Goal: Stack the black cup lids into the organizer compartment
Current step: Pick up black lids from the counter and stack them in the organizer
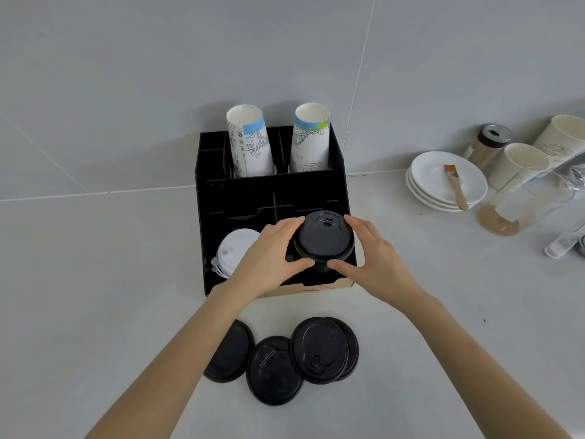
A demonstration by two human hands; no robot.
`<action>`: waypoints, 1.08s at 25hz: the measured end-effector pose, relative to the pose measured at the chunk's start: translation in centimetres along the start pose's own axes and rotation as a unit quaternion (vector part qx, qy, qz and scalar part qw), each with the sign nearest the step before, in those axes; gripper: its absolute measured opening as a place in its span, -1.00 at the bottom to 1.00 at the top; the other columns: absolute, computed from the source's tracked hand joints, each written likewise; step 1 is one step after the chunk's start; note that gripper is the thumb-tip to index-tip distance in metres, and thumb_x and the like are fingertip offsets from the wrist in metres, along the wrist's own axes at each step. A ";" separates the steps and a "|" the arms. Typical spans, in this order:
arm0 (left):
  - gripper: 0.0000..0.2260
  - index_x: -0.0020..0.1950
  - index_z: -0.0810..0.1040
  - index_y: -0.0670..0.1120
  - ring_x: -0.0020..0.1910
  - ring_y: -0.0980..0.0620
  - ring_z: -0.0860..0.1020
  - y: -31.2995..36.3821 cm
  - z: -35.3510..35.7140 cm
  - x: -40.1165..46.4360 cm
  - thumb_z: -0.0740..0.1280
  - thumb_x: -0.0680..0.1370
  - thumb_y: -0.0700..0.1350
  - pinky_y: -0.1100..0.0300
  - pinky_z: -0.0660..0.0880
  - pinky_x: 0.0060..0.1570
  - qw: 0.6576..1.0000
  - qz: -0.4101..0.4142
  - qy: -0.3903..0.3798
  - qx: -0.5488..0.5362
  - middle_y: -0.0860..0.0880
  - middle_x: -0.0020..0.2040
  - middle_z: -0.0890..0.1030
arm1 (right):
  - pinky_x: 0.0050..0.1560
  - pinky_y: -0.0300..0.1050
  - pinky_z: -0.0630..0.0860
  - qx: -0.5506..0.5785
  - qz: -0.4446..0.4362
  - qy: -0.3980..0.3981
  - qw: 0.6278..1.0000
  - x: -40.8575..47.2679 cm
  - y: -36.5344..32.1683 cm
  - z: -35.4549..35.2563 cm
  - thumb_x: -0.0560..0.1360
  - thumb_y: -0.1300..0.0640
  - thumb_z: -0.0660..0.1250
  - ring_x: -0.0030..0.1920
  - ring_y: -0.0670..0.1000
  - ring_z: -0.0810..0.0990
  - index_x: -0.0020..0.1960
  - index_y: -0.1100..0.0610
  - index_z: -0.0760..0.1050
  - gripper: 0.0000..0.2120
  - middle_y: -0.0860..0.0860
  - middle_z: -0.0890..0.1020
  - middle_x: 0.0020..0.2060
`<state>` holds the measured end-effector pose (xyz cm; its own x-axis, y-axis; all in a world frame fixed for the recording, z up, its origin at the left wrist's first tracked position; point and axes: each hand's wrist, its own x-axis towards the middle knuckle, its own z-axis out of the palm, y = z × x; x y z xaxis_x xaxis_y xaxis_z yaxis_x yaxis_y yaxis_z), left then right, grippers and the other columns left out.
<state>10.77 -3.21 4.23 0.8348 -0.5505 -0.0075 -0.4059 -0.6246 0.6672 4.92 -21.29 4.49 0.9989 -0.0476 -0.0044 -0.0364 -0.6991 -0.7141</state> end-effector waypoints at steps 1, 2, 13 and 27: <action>-0.38 0.39 0.16 -0.04 0.26 -0.04 0.32 -0.2 0.1 0.4 0.37 0.41 -0.02 0.16 0.25 0.18 1.000 0.002 -0.004 0.009 -0.01 0.39 0.32 | 0.23 -0.32 0.15 -0.005 0.003 0.004 1.000 0.3 0.2 0.1 0.37 0.03 0.39 0.33 -0.01 0.29 0.39 0.06 0.13 -0.31 -0.02 0.30 0.37; -0.38 0.39 0.15 -0.04 0.26 -0.05 0.31 -0.3 0.3 0.8 0.37 0.41 -0.02 0.16 0.24 0.18 1.000 0.005 -0.010 0.018 -0.01 0.39 0.32 | 0.26 -0.26 0.16 -0.008 0.008 0.007 1.000 0.4 0.4 0.3 0.37 0.03 0.39 0.33 0.01 0.28 0.39 0.07 0.13 -0.31 -0.01 0.30 0.37; -0.37 0.42 0.07 -0.04 0.30 -0.07 0.24 -1.8 1.1 2.6 0.33 0.45 -0.06 0.11 0.24 0.23 0.998 0.002 -0.045 0.052 0.00 0.45 0.21 | 0.37 -0.01 0.17 -0.035 0.041 0.028 0.998 1.4 1.5 2.9 0.36 0.02 0.39 0.35 0.09 0.24 0.39 0.14 0.12 -0.29 0.09 0.32 0.35; -0.39 0.42 0.07 0.00 0.36 -0.05 0.25 -1.2 0.4 -1.0 0.31 0.46 -0.07 0.07 0.24 0.32 0.999 -0.019 -0.023 0.021 -0.06 0.47 0.11 | 0.41 0.06 0.19 -0.024 0.016 0.045 0.999 -1.6 0.6 1.7 0.41 0.02 0.33 0.40 0.06 0.19 0.41 0.04 0.06 -0.32 0.03 0.22 0.42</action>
<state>10.27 -2.18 3.16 0.8321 -0.5507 -0.0664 -0.3907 -0.6668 0.6346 3.38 -20.44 2.84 0.9904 -0.1330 0.0382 -0.0717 -0.7297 -0.6800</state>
